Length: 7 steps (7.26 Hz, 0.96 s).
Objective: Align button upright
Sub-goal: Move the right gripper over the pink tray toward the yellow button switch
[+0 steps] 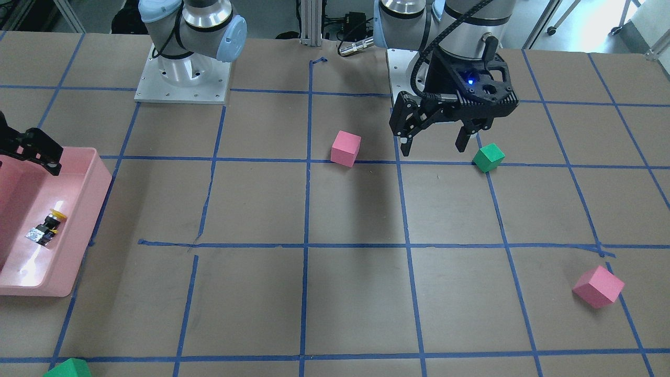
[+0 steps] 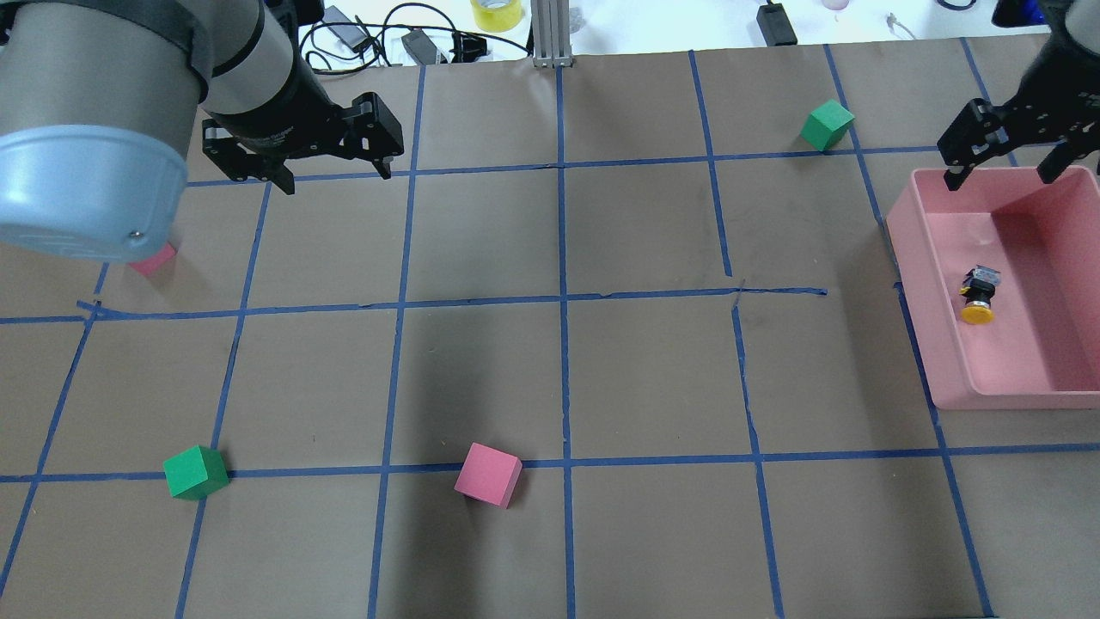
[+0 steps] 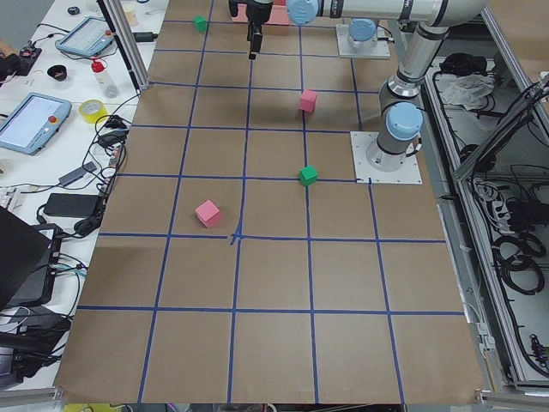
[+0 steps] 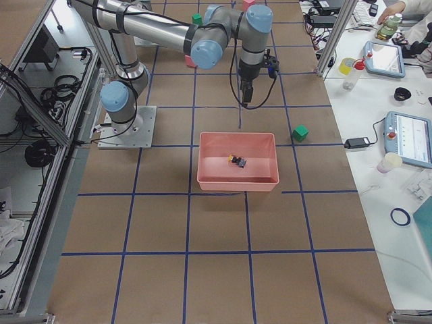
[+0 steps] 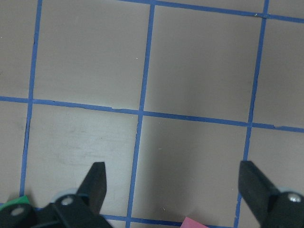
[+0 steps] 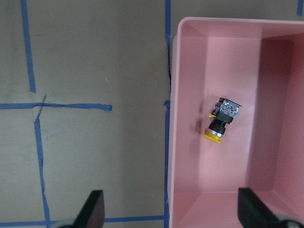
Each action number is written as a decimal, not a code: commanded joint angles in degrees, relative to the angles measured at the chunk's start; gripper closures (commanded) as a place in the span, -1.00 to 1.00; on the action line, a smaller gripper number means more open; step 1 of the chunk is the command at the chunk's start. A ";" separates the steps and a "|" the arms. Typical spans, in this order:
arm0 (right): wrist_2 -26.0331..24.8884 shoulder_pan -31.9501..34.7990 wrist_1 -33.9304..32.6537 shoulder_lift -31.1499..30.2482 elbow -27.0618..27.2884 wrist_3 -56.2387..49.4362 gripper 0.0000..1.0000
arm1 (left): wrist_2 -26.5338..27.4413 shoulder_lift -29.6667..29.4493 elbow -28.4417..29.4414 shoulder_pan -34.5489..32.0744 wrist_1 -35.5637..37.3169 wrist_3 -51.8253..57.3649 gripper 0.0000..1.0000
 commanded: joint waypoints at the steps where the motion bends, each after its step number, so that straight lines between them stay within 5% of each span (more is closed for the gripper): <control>1: -0.15 -4.28 -8.70 1.08 5.22 -5.55 -1.00 | 0.00 -0.09 -0.02 -0.06 -0.02 0.00 -1.00; 4: 0.29 -11.84 -21.43 4.42 12.96 -13.28 -1.00 | 0.00 -0.09 -0.02 0.03 -0.02 0.00 -1.00; 7: 0.63 -12.30 -23.25 7.94 13.77 -3.88 -1.00 | -0.09 0.00 -0.02 -0.06 -0.02 0.00 -1.00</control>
